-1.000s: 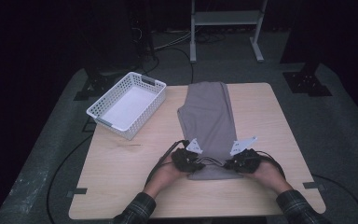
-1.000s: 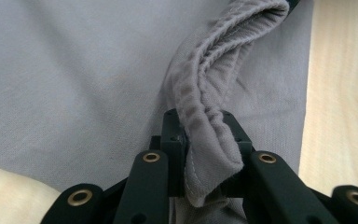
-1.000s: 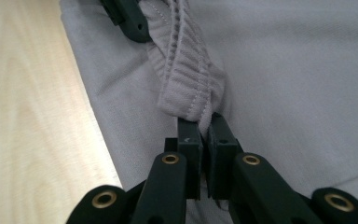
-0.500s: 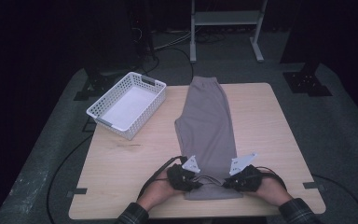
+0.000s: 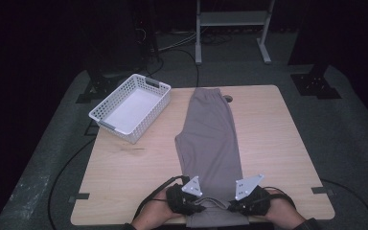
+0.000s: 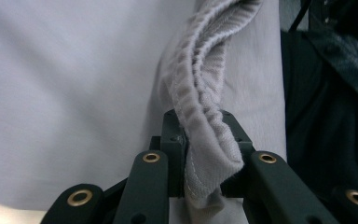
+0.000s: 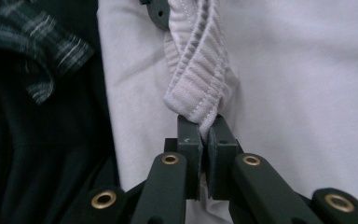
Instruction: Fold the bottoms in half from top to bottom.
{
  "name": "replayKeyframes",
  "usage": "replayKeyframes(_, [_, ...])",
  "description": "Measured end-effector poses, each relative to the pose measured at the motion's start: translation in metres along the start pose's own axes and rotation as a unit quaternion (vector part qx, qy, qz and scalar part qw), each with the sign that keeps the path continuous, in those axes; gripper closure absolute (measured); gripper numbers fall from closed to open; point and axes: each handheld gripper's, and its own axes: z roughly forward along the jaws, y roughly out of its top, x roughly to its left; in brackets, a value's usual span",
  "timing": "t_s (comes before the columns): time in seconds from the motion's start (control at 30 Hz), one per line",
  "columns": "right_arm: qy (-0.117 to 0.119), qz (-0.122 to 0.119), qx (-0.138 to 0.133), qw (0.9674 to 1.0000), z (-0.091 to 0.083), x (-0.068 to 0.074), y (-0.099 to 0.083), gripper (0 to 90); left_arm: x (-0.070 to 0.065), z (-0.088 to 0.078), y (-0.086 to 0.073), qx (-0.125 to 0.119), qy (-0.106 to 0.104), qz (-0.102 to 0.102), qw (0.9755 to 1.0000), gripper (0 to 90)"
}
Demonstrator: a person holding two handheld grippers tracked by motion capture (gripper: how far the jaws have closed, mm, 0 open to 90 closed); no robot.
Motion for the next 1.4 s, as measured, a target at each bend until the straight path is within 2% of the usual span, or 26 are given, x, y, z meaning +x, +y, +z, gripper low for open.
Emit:
replayKeyframes(0.07, [-0.002, 0.001, -0.007, 1.0000, -0.002, -0.002, 0.001, 85.7, 0.002, -0.004, 0.003, -0.007, 0.002, 0.001, 1.0000, 75.4])
replayKeyframes(0.1, [-0.007, 0.005, -0.020, 0.9998, -0.008, -0.007, 0.005, 85.7, 0.008, -0.012, 0.008, -0.020, 0.010, 0.000, 0.9997, 75.4])
replayKeyframes(0.13, [-0.007, 0.005, -0.020, 0.9998, -0.008, -0.007, 0.005, 85.7, 0.008, -0.012, 0.008, -0.020, 0.010, 0.000, 0.9997, 75.4])
replayKeyframes(0.2, [-0.022, 0.003, -0.038, 0.9990, -0.017, -0.016, 0.013, 85.7, 0.020, -0.022, 0.017, -0.035, 0.021, -0.004, 0.9992, 75.3])
replayKeyframes(0.23, [-0.022, 0.003, -0.038, 0.9990, -0.017, -0.016, 0.013, 85.7, 0.020, -0.022, 0.017, -0.035, 0.021, -0.004, 0.9992, 75.3])
replayKeyframes(0.27, [-0.033, 0.004, -0.045, 0.9984, -0.021, -0.024, 0.018, 85.7, 0.029, -0.026, 0.023, -0.043, 0.031, -0.006, 0.9986, 75.1])
replayKeyframes(0.33, [-0.045, 0.006, -0.051, 0.9977, -0.024, -0.033, 0.023, 85.7, 0.039, -0.030, 0.029, -0.047, 0.042, -0.010, 0.9980, 75.0])
replayKeyframes(0.47, [-0.061, 0.017, -0.058, 0.9963, -0.026, -0.055, 0.031, 85.7, 0.061, -0.033, 0.040, -0.052, 0.059, -0.021, 0.9967, 74.8])
replayKeyframes(0.67, [-0.090, 0.039, -0.062, 0.9932, -0.027, -0.087, 0.040, 85.7, 0.092, -0.029, 0.051, -0.060, 0.086, -0.030, 0.9941, 74.5])
replayKeyframes(0.7, [-0.095, 0.041, -0.062, 0.9927, -0.026, -0.092, 0.041, 85.7, 0.092, -0.029, 0.051, -0.060, 0.086, -0.030, 0.9941, 74.5])
replayKeyframes(0.73, [-0.098, 0.045, -0.061, 0.9923, -0.026, -0.097, 0.042, 85.7, 0.102, -0.027, 0.054, -0.055, 0.092, -0.031, 0.9938, 74.5])
replayKeyframes(0.8, [-0.107, 0.050, -0.057, 0.9913, -0.024, -0.106, 0.045, 85.7, 0.112, -0.025, 0.057, -0.053, 0.097, -0.036, 0.9932, 74.3])
replayKeyframes(0.9, [-0.113, 0.061, -0.056, 0.9902, -0.020, -0.121, 0.047, 85.7, 0.121, -0.022, 0.058, -0.051, 0.102, -0.043, 0.9926, 74.1])
replayKeyframes(0.97, [-0.113, 0.064, -0.056, 0.9900, -0.018, -0.126, 0.048, 85.6, 0.132, -0.020, 0.059, -0.048, 0.102, -0.052, 0.9922, 73.8])
replayKeyframes(1.03, [-0.114, 0.078, -0.051, 0.9891, -0.012, -0.139, 0.049, 85.2, 0.146, -0.012, 0.058, -0.040, 0.105, -0.067, 0.9915, 72.7])
replayKeyframes(1.07, [-0.114, 0.078, -0.051, 0.9891, -0.012, -0.139, 0.049, 85.2, 0.146, -0.012, 0.058, -0.040, 0.105, -0.067, 0.9915, 72.2])
replayKeyframes(1.17, [-0.115, 0.096, -0.044, 0.9877, -0.002, -0.152, 0.046, 84.4, 0.159, 0.001, 0.054, -0.031, 0.104, -0.084, 0.9906, 70.7])
replayKeyframes(1.27, [-0.113, 0.103, -0.043, 0.9873, 0.003, -0.157, 0.043, 82.8, 0.164, 0.008, 0.052, -0.024, 0.106, -0.088, 0.9901, 69.2])
replayKeyframes(1.3, [-0.117, 0.105, -0.042, 0.9866, 0.006, -0.160, 0.041, 79.9, 0.166, 0.011, 0.050, -0.023, 0.109, -0.089, 0.9898, 68.2])
replayKeyframes(1.33, [-0.132, 0.111, -0.045, 0.9840, 0.010, -0.163, 0.040, 66.9, 0.167, 0.014, 0.049, -0.020, 0.116, -0.090, 0.9890, 62.2])
replayKeyframes(1.4, [-0.139, 0.117, -0.047, 0.9822, 0.011, -0.164, 0.040, 54.9, 0.170, 0.016, 0.047, -0.024, 0.126, -0.097, 0.9870, 52.9])
